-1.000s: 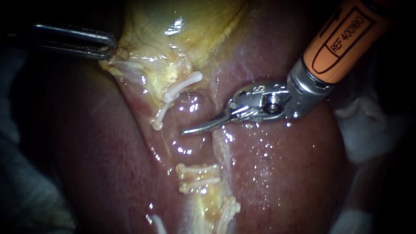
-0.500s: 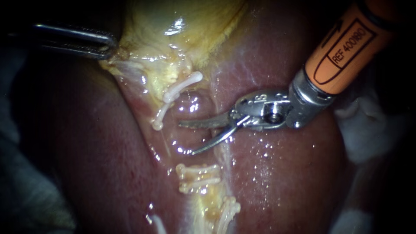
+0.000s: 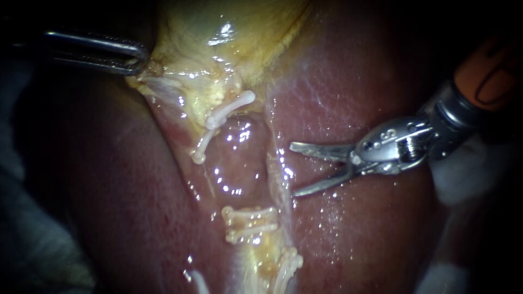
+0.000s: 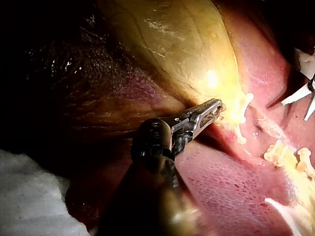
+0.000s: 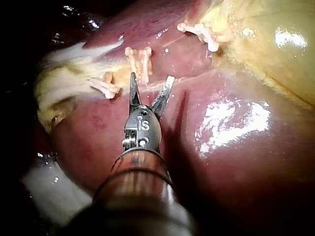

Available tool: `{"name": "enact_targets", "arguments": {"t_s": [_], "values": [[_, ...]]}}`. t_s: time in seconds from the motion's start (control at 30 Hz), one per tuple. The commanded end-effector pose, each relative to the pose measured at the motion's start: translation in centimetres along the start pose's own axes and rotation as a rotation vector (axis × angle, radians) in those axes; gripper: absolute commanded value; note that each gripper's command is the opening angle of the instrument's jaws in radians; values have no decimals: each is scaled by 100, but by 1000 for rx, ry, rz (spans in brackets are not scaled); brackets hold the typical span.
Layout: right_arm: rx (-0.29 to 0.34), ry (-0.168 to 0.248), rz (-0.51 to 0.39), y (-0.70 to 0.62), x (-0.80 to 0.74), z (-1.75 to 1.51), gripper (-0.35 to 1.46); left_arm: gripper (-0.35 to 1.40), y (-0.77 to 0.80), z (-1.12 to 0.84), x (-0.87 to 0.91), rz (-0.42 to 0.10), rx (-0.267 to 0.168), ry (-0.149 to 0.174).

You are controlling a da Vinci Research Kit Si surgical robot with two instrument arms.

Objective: Go back from the cut right tube

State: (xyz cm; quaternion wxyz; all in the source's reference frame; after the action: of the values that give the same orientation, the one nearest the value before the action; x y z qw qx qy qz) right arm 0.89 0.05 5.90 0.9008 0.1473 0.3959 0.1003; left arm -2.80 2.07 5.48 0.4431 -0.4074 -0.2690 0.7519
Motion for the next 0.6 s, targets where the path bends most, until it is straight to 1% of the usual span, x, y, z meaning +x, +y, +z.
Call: {"name": "enact_targets", "arguments": {"t_s": [0.03,0.07,0.13,0.23,0.33,0.43,0.53,0.6], "values": [[-7,-32,-8,0,1,-5,143,-35,0,0,0,0,0,0],[-12,-54,-8,0,2,-9,143,-35,0,0,0,0,0,0],[-23,-86,-9,1,5,-17,143,-35,-1,0,0,0,0,0],[-35,-110,1,3,9,-27,145,-35,-1,0,-1,1,0,0],[-43,-113,11,5,13,-33,145,-35,-2,1,-1,1,1,0],[-47,-115,16,4,13,-34,145,-35,-4,6,-3,3,3,2],[-46,-115,16,4,13,-35,145,-35,-7,15,-8,6,11,7],[-46,-115,15,3,13,-35,145,-35,-10,25,-12,9,8,5]]}}
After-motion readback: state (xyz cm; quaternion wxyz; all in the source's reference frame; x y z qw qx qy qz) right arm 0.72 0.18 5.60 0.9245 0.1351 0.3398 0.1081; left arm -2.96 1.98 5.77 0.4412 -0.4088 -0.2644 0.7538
